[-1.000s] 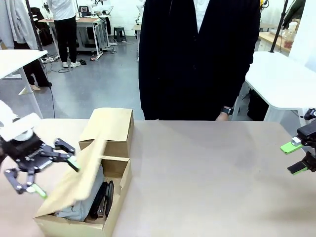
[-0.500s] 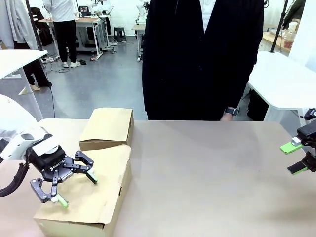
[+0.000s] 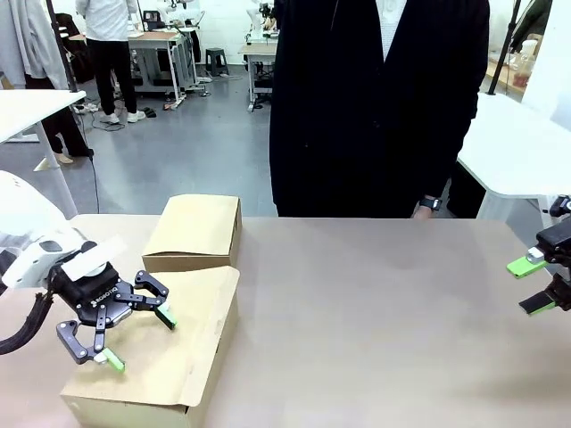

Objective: Place items inside the box.
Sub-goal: Close the lid of the Mailer Box closest to the robot.

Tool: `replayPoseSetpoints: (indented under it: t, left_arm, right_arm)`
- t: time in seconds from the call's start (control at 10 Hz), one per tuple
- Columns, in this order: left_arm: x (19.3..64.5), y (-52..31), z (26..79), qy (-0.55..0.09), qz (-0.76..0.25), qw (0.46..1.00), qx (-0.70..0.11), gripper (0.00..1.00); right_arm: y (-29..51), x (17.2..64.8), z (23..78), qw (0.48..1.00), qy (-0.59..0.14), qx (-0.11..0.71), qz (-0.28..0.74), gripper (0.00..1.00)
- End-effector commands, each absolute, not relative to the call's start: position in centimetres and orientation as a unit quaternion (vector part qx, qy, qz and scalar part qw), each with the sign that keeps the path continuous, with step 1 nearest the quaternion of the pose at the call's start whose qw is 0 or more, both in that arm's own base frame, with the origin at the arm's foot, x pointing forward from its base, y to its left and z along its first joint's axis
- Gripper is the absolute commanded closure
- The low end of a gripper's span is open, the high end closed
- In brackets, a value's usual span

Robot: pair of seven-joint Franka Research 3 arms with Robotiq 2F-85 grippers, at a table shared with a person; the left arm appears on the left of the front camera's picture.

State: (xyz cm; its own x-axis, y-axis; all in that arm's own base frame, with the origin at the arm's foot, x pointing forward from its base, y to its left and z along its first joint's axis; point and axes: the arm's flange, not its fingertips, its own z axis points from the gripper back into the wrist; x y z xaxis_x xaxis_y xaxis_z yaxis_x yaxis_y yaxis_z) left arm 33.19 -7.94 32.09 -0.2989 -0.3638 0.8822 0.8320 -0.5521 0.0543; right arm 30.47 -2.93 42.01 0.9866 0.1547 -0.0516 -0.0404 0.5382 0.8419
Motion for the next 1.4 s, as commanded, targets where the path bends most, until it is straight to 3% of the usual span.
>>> replayPoseSetpoints:
  t: [0.0, 0.4, 0.5, 0.6, 0.7, 0.8, 1.1, 1.2, 1.3]
  left_arm:
    - [31.9, -6.0, 35.2, -0.306, -0.735, 0.377, -0.474, 0.0]
    - [31.9, 2.2, 41.4, -0.372, -0.497, 0.468, -0.629, 0.0]
    - [32.6, 3.4, 41.7, -0.386, -0.393, 0.554, -0.625, 0.0]
    - [33.4, 4.7, 41.2, -0.376, -0.305, 0.608, -0.629, 0.0]
    - [33.9, 6.2, 40.5, -0.335, -0.25, 0.61, -0.673, 0.0]
    - [34.7, 7.7, 39.4, -0.35, -0.222, 0.635, -0.652, 0.0]
    - [35.7, 12.9, 36.9, -0.282, -0.27, 0.596, -0.702, 0.0]
    - [34.9, 10.1, 37.3, -0.31, -0.249, 0.641, -0.657, 0.0]
    - [34.9, 10.1, 37.3, -0.31, -0.249, 0.641, -0.657, 0.0]
  right_arm:
    - [-2.8, 30.5, 42.3, 0.871, 0.058, 0.486, 0.051, 0.0]
    - [-2.8, 30.5, 42.3, 0.871, 0.058, 0.486, 0.051, 0.0]
    - [-2.8, 30.5, 42.3, 0.871, 0.058, 0.486, 0.051, 0.0]
    - [-2.8, 30.5, 42.3, 0.871, 0.058, 0.486, 0.051, 0.0]
    - [-2.8, 30.5, 42.3, 0.871, 0.058, 0.486, 0.051, 0.0]
    - [-2.8, 30.5, 42.3, 0.871, 0.058, 0.486, 0.051, 0.0]
    - [-2.8, 30.5, 42.3, 0.871, 0.058, 0.486, 0.051, 0.0]
    - [-2.8, 30.5, 42.3, 0.871, 0.058, 0.486, 0.051, 0.0]
    - [-2.8, 30.5, 42.3, 0.871, 0.058, 0.486, 0.051, 0.0]
